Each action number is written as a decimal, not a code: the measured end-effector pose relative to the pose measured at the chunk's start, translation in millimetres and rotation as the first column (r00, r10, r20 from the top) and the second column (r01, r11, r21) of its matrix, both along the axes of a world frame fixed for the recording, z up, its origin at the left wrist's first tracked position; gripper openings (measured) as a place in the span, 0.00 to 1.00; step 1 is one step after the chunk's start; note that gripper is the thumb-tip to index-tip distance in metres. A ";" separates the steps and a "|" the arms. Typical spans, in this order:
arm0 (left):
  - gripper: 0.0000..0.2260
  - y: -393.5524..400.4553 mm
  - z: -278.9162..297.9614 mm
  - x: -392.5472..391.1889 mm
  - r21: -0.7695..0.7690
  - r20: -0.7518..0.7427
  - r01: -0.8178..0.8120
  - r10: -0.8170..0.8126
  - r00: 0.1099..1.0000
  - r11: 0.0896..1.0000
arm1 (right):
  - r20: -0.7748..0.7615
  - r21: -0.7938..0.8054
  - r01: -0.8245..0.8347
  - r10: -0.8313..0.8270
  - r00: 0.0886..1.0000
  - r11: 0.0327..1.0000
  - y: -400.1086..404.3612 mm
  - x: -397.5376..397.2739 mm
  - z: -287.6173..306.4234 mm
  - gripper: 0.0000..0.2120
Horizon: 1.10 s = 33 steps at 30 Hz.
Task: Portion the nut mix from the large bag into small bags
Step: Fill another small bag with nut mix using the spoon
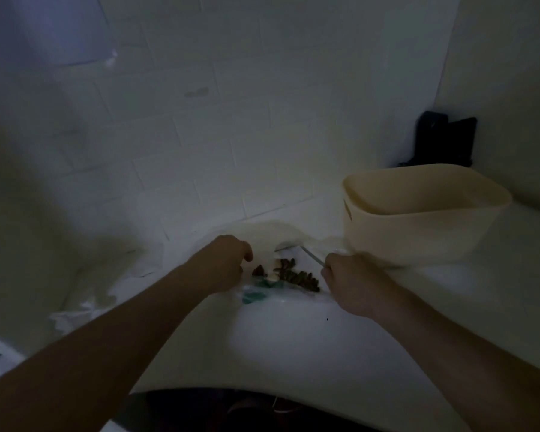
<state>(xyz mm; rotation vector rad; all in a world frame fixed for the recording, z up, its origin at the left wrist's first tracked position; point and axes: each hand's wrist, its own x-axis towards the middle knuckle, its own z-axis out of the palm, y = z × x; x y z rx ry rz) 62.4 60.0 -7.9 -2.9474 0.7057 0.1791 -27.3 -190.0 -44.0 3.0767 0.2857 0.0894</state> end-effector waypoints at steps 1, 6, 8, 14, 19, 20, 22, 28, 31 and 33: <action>0.16 -0.6 -5.3 2.0 -0.007 0.033 -0.019 0.019 0.999 1.000 | 0.017 0.003 0.008 -0.008 1.000 1.000 -1.4 0.4 0.2 0.10; 0.12 -5.0 -10.7 6.3 -0.006 0.080 -0.042 0.042 0.996 0.999 | 0.002 -0.015 -0.028 0.028 1.000 1.000 2.2 -0.6 2.5 0.06; 0.16 -6.7 -8.2 10.2 -0.014 0.018 -0.043 0.043 0.999 0.999 | 0.028 0.032 -0.012 0.011 1.000 0.999 1.4 -2.9 3.3 0.10; 0.30 -12.0 23.9 16.9 -0.011 0.004 0.009 -0.009 1.000 1.000 | 0.036 0.274 0.049 -0.062 0.997 0.960 6.2 -4.7 5.2 0.09; 0.38 -21.5 54.6 15.8 -0.066 0.009 0.067 -0.067 0.998 0.996 | 0.042 0.524 0.040 -0.072 0.997 0.851 5.5 -3.9 0.5 0.13; 0.43 -22.9 57.0 14.6 -0.072 0.000 0.067 -0.067 0.998 0.995 | 0.058 0.508 0.016 -0.053 0.997 0.861 8.6 -5.9 2.9 0.12; 0.46 -26.5 60.6 12.3 -0.118 -0.006 0.073 -0.074 0.997 0.990 | 0.070 0.466 -0.013 -0.022 0.997 0.884 16.7 -8.5 9.6 0.10; 0.35 -38.8 64.3 3.9 -0.280 0.032 0.074 -0.068 0.997 0.957 | 0.020 0.462 0.017 -0.030 0.999 0.887 21.4 -0.7 12.6 0.10; 0.34 -39.3 58.0 6.9 -0.302 0.120 0.065 -0.029 0.992 0.951 | -0.032 0.433 0.039 -0.028 0.999 0.901 17.1 -6.6 11.8 0.13; 0.31 -38.0 52.0 8.7 -0.260 0.222 0.059 0.001 0.975 0.964 | -0.074 0.403 0.058 -0.031 0.997 0.913 13.2 -13.3 13.3 0.13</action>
